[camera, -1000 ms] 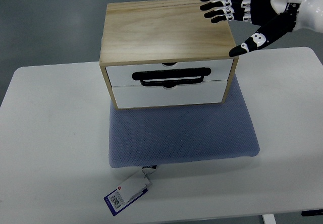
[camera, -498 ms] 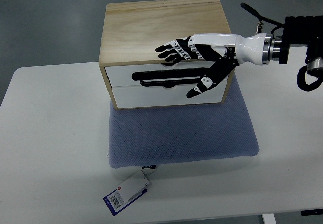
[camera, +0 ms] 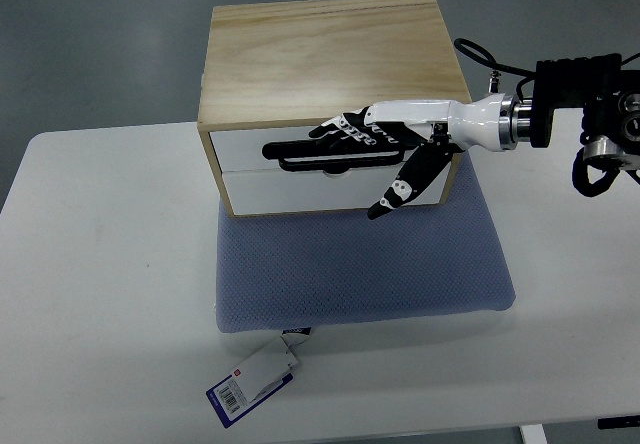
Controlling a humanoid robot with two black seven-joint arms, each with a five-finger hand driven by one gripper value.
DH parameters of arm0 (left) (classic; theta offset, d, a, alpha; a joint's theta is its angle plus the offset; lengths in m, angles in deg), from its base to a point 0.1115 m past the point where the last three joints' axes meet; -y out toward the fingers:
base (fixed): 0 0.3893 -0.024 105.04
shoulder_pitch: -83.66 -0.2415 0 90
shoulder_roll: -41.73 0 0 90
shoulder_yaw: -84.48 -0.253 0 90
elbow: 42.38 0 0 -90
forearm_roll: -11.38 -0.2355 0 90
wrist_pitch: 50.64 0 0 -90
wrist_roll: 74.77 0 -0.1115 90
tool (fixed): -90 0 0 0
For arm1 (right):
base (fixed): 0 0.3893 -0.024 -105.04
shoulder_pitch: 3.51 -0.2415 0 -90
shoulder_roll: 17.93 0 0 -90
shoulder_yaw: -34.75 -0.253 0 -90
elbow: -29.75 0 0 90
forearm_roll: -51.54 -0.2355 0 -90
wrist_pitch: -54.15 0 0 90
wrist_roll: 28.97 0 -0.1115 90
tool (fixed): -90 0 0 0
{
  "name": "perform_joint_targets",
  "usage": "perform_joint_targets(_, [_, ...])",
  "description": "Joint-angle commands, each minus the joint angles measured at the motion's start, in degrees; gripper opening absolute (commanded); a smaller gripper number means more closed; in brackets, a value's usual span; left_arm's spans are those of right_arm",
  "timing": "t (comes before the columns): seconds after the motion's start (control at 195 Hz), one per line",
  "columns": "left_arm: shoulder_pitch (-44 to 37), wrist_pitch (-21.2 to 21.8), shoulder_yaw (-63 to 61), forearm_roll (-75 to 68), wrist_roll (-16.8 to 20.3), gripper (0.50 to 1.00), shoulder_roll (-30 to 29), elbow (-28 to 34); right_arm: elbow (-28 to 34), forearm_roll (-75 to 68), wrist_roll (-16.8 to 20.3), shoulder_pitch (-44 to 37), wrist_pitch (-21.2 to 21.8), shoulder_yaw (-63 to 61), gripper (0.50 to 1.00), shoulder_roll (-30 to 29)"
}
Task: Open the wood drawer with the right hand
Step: 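Hook the right hand fingers around the black bar handle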
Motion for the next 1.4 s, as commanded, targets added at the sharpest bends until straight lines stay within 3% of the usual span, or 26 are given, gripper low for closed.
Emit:
perform_joint_targets(0.0, [-0.06,-0.01,0.00,0.00,-0.01,1.000,0.00,0.08,-0.90,1.87,0.00,0.04,0.00,0.09,0.948,-1.05])
perform_joint_targets(0.631, [0.02,-0.01,0.00,0.00,-0.01,1.000,0.00,0.00,-6.96,5.56,-0.09,-0.14,0.00,0.18,0.948,-3.86])
perform_joint_targets(1.396, [0.02,-0.01,0.00,0.00,-0.01,1.000,0.00,0.00,-5.82,5.30,-0.09,0.30,0.00,3.08,0.950,-3.24])
